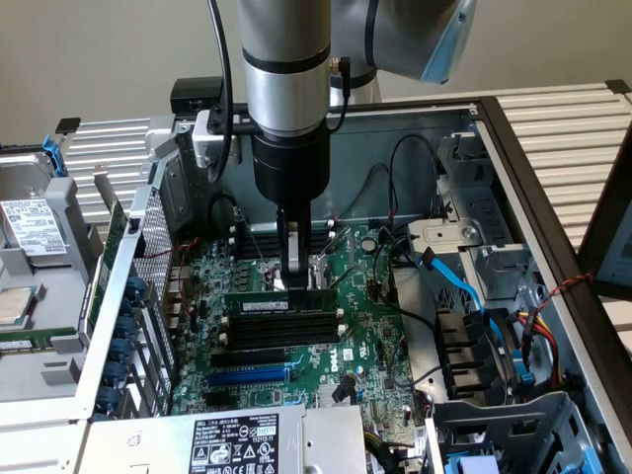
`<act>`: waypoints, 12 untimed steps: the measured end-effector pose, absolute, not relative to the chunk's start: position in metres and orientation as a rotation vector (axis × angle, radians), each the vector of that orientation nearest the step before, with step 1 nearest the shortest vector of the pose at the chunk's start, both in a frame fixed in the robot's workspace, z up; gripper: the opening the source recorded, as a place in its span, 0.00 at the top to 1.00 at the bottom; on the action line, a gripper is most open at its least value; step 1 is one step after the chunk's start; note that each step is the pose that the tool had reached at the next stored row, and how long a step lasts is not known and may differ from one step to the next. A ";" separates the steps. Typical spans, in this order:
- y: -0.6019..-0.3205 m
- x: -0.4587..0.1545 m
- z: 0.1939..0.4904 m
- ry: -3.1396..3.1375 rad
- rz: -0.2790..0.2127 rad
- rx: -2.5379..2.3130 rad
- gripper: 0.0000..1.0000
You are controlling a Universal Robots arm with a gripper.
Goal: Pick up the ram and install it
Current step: 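Insert the ram into the slot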
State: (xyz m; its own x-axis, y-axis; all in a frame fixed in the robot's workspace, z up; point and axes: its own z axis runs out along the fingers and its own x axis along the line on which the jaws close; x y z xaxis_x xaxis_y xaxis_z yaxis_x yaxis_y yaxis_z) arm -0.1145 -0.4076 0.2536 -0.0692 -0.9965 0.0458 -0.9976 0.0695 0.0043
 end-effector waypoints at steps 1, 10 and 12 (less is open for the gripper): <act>-0.408 -0.115 0.253 -2.270 0.044 2.118 0.88; -0.407 -0.117 0.251 -2.267 0.046 2.124 0.88; -0.407 -0.118 0.251 -2.270 0.054 2.128 0.88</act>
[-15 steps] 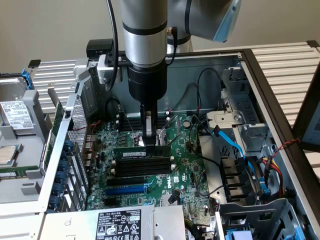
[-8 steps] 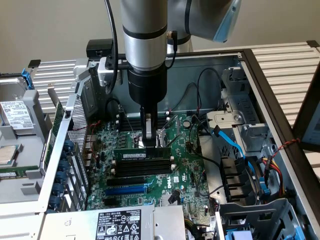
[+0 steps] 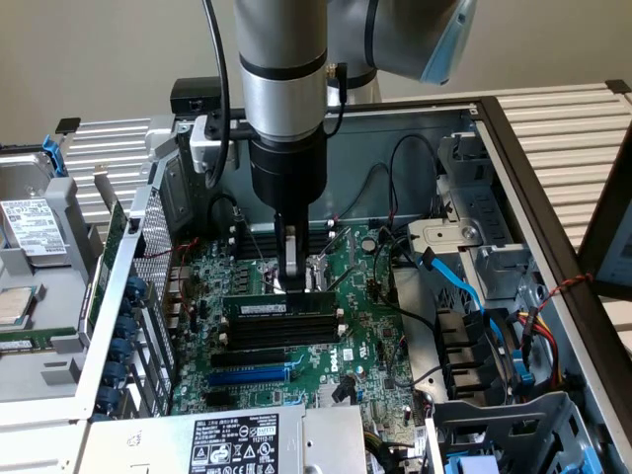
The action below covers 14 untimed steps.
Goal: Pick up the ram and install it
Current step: 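Insert the ram into the slot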
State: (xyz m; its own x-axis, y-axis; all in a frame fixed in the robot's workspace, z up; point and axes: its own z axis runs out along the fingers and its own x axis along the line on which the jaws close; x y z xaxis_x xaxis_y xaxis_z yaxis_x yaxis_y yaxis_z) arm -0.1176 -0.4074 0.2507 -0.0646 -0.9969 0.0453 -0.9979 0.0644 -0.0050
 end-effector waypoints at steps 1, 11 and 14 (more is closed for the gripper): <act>-0.407 -0.118 0.251 -2.271 0.058 2.132 0.88; -0.408 -0.119 0.249 -2.245 0.068 2.167 0.88; -0.408 -0.119 0.246 -2.245 0.069 2.167 0.88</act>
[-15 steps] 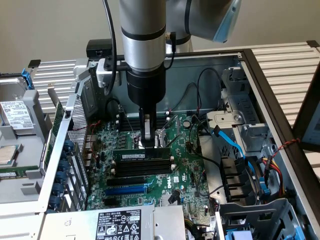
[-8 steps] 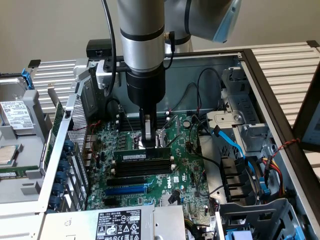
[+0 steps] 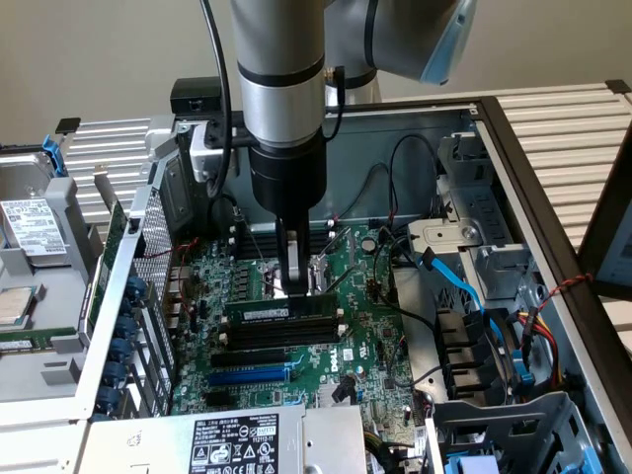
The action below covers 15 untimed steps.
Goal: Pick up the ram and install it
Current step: 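Insert the ram into the slot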
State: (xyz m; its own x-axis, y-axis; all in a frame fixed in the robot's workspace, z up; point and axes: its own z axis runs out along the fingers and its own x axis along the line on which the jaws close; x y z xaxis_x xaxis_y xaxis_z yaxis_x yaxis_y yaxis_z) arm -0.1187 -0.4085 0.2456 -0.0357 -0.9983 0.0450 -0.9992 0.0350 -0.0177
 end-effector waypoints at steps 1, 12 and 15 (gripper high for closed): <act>-0.408 -0.119 0.245 -2.245 0.069 2.167 0.88; -0.408 -0.120 0.238 -2.247 0.073 2.168 0.88; -0.408 -0.120 0.237 -2.249 0.078 2.171 0.88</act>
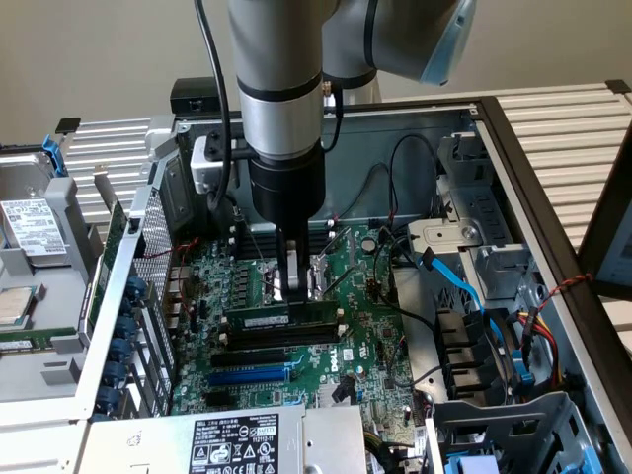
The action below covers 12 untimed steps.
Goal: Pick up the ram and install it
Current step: 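Insert the ram into the slot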
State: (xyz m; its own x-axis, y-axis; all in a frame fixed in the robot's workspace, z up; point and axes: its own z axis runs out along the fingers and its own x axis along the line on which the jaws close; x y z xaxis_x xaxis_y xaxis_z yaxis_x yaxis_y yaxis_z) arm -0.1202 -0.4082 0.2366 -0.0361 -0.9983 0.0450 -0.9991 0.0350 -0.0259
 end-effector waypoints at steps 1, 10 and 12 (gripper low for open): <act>-0.408 -0.120 0.236 -2.250 0.079 2.171 0.88; -0.408 -0.122 0.235 -2.254 0.087 2.174 0.88; -0.408 -0.122 0.235 -2.254 0.089 2.175 0.88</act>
